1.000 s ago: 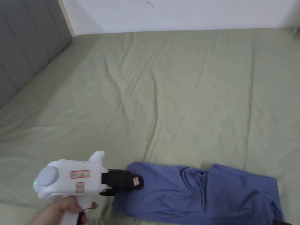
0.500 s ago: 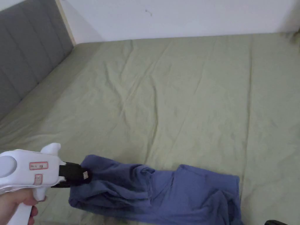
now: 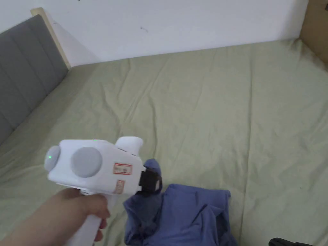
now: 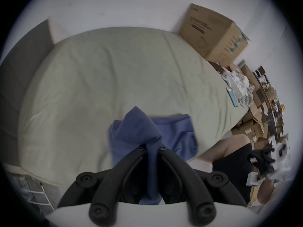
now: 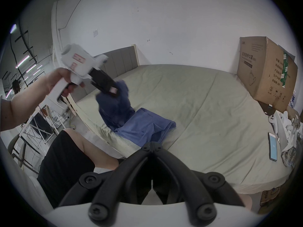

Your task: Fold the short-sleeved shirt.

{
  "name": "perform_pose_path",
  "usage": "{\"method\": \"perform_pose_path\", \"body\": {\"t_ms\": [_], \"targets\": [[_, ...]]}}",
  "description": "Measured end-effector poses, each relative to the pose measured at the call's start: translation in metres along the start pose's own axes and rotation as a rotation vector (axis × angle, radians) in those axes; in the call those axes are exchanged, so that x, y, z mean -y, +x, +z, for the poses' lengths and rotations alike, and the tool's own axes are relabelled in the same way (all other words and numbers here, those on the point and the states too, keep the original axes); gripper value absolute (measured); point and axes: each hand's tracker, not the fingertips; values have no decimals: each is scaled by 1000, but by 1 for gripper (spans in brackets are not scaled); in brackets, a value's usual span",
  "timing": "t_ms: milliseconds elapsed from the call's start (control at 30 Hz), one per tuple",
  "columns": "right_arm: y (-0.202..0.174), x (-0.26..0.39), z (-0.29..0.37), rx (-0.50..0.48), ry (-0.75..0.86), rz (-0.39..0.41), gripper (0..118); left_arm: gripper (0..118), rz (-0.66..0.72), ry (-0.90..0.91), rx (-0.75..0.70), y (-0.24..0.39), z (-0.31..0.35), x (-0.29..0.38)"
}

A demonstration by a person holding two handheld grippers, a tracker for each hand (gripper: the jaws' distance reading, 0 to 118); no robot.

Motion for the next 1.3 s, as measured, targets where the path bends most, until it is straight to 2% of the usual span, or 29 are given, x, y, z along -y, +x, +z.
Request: {"method": "perform_pose_path", "body": {"t_ms": [100, 133, 167, 200, 233, 300, 333, 400, 433, 467, 500, 533, 633, 700, 833, 900, 967, 1033, 1067, 1133, 1167, 1233, 1300], "targets": [[6, 1, 14, 9, 26, -23, 0, 9, -52, -84, 96, 37, -56, -3], [8, 2, 18, 12, 30, -29, 0, 21, -63, -127, 134, 43, -76, -2], [11, 4, 21, 15, 32, -34, 0, 50, -54, -142, 160, 49, -87, 1], [13, 4, 25, 18, 32, -38, 0, 96, -61, -175, 190, 53, -95, 3], [15, 6, 28, 22, 33, -39, 0, 110, -68, -186, 188, 54, -92, 5], [21, 11, 34, 37, 36, -46, 0, 103, -59, -80, 177, 51, -79, 9], [24, 14, 36, 41, 35, -56, 0, 103, -32, -60, 154, 46, -75, 11], [30, 19, 34, 39, 23, -85, 0, 101, 39, -20, 48, 36, -69, 12], [32, 21, 31, 38, 19, -94, 0, 92, 67, -9, 25, 32, -72, 14], [34, 23, 29, 36, 13, -99, 0, 74, 85, -1, 10, 29, -76, 16], [34, 24, 26, 34, 4, -100, 0, 36, 97, -25, 21, 29, -87, 18], [34, 23, 24, 34, -5, -95, 0, 14, 124, -69, 12, 33, -100, 21], [31, 19, 22, 29, -9, -76, 0, 12, 121, -104, 29, 44, -133, 32], [31, 16, 20, 27, -8, -71, 0, 11, 103, -116, -9, 57, -154, 36], [24, 11, 11, 28, -16, -66, 0, 11, 111, -95, 19, 65, -155, 29], [19, 7, -2, 0, -24, -69, 0, 11, 104, -88, 83, 57, -136, 26], [16, 2, -22, -27, -38, -73, 0, 10, 181, 81, 186, 38, -92, 24], [13, -7, -57, -57, -50, -88, 0, 10, 209, 227, 220, 17, -42, 27], [13, -13, -79, -86, -45, -115, 0, 10, 229, 301, 220, 3, -16, 33], [21, -24, -134, -212, -69, -265, 0, 10, 260, 390, 240, -31, 27, 44], [26, -27, -159, -224, -82, -323, 0, 10, 268, 389, 240, -48, 36, 51], [36, -26, -215, -197, -162, -346, 0, 10, 266, 382, 245, -85, 44, 61], [43, -16, -248, -72, -286, -320, 0, 11, 272, 341, 263, -105, 44, 72]]}}
